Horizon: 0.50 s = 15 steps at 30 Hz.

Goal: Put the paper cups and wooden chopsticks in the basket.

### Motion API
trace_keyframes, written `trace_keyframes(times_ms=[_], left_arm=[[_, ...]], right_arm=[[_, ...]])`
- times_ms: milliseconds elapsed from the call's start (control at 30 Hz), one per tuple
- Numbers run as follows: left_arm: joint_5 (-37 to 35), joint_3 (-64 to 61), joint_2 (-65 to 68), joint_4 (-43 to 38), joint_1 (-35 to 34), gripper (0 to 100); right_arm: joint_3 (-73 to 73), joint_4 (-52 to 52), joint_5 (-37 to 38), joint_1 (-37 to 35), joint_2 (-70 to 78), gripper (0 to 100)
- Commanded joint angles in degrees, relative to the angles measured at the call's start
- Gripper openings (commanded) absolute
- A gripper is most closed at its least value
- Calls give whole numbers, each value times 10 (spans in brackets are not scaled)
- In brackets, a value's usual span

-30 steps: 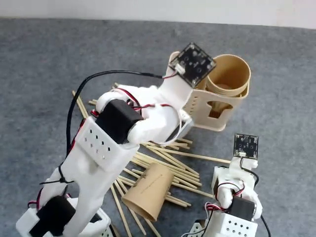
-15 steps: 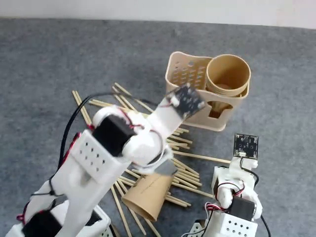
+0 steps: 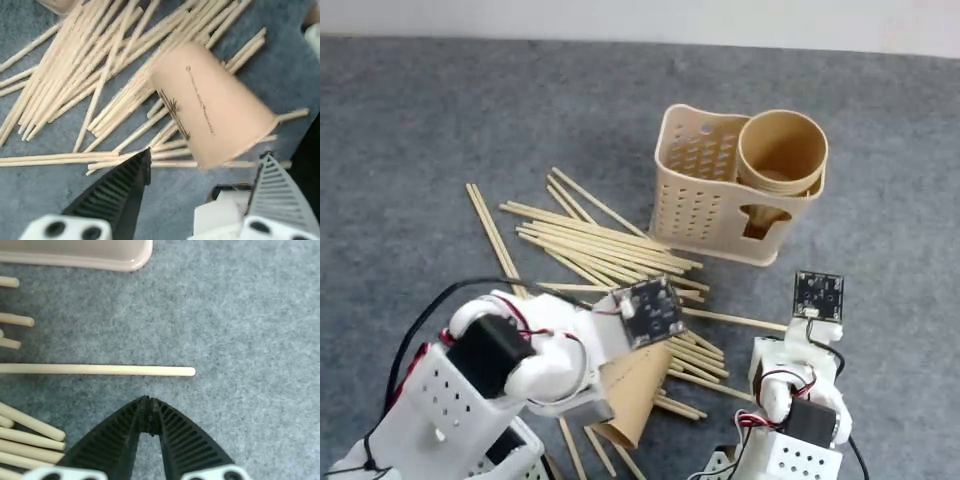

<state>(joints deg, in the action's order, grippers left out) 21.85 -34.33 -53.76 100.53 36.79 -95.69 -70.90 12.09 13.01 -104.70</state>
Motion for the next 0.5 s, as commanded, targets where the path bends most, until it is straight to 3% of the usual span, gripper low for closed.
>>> trace_keyframes(times_ms=[0, 267, 467], left_arm=[[81, -22, -28, 4, -32, 322], [216, -90, -28, 4, -30, 322], [243, -102, -29, 1, -31, 322]], right_arm=[[-68, 2, 1, 6, -7, 5], [-68, 2, 1, 6, -7, 5], [-68, 2, 1, 6, -7, 5]])
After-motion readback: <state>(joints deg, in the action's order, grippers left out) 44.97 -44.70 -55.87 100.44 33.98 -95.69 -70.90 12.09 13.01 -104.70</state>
